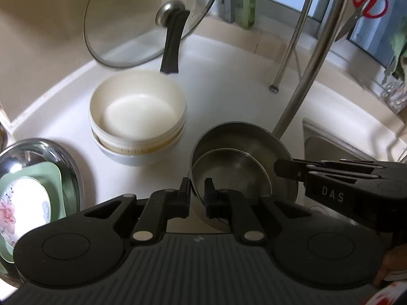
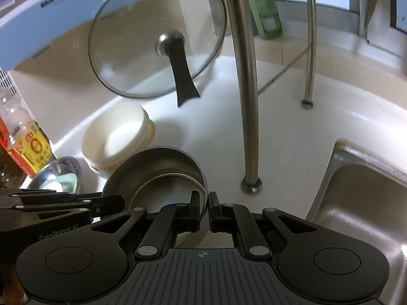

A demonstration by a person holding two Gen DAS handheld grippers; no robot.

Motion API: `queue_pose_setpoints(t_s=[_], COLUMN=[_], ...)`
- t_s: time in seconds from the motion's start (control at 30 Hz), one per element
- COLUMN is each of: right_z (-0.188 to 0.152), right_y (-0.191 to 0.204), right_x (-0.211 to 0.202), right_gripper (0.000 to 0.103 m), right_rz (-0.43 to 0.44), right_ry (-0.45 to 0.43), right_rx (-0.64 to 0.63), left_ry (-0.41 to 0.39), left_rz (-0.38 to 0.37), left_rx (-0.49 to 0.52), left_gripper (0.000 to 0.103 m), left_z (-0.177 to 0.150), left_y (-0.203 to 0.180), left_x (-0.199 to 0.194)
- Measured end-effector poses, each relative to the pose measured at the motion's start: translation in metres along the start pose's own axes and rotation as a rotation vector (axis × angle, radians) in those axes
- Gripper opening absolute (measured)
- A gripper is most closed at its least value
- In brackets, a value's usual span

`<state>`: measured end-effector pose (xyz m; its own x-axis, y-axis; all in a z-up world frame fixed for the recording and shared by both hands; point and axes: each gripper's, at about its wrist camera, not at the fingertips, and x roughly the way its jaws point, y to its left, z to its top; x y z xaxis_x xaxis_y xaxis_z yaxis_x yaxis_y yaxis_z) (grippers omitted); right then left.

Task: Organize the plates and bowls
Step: 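Lift the steel pot and lower it onto the bowl stack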

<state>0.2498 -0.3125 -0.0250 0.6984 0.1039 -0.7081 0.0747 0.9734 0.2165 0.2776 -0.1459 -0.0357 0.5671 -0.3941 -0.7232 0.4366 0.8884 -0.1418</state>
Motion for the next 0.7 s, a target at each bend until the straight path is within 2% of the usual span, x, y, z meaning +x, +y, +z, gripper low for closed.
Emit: queue_pose_setpoints(t_s=[0.13, 0.33, 0.5, 0.7], right_z=[0.013, 0.04, 0.064, 0.088], right_y=[0.007, 0.024, 0.042, 0.057], right_x=[-0.017, -0.024, -0.014, 0.011], right_gripper=[0.007, 0.007, 0.007, 0.007], right_rz=[0.008, 0.051, 0.092, 0.136], right_ry=[-0.034, -0.084, -0.109, -0.098], right_rx=[-0.017, -0.051, -0.083, -0.09], left_ry=[-0.042, -0.104, -0.148, -0.161], left_rz=[-0.004, 0.03, 0.078, 0.126], left_rx=[0.002, -0.009, -0.029, -0.058], left_gripper=[0.009, 0.01, 0.01, 0.01], left_z=[0.009, 0.027, 0.042, 0.058], left_y=[0.0, 0.007, 0.022, 0.041], left_x=[-0.016, -0.034, -0.04, -0.037])
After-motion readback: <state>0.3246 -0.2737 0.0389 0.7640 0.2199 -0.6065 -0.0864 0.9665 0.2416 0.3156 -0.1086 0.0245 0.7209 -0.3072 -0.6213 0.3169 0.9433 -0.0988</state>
